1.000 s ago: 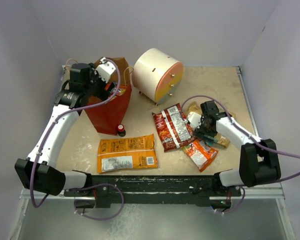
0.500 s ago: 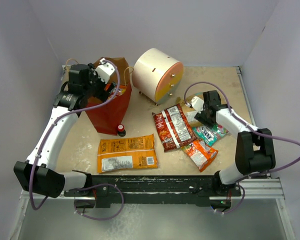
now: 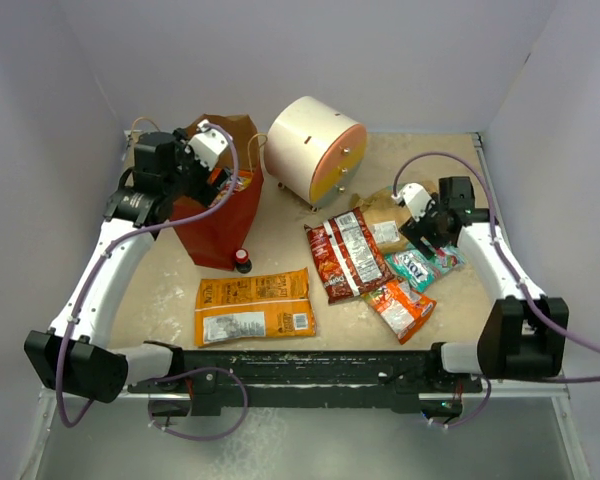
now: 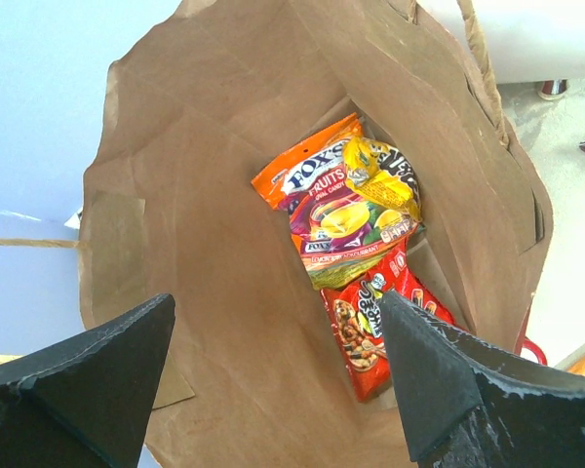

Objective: Place the snacks into the paper bag
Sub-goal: Move the snack to the center of the board, then pick up the snack from the center of the board.

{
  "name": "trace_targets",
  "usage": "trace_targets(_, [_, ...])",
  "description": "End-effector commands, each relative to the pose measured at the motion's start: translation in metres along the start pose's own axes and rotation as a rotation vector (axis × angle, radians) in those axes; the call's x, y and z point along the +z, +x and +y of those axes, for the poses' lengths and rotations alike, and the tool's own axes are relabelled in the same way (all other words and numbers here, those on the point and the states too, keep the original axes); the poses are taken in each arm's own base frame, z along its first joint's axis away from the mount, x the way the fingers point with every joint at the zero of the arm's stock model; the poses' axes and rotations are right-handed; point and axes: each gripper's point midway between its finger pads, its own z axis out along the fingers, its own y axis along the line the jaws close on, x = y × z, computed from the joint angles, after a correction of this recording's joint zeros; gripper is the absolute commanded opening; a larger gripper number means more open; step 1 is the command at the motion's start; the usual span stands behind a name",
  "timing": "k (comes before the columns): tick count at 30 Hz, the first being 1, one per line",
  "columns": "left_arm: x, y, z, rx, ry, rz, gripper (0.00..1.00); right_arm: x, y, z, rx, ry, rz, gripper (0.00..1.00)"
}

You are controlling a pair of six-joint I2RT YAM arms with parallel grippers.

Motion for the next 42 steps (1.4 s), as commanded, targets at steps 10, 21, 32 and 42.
trace_targets(10, [0.001,-0.014,0.004,0.023,-0.014,-0.074,0.9,-0.02,0.023,0.121,-0.212,-0.607,-0.021,0.77])
trace_targets(21, [0.003,-0.011,0.005,0.037,-0.022,-0.067,0.91,0.001,0.05,0.151,-0.263,-0.635,0.143,0.71])
trace_targets(32, [0.001,-0.009,0.005,0.047,-0.031,-0.072,0.91,-0.002,0.031,0.158,-0.209,-0.664,0.06,0.61])
trace_targets(42, [-0.003,-0.011,0.008,0.064,-0.041,-0.074,0.92,0.007,0.027,0.173,-0.161,-0.736,0.044,0.23])
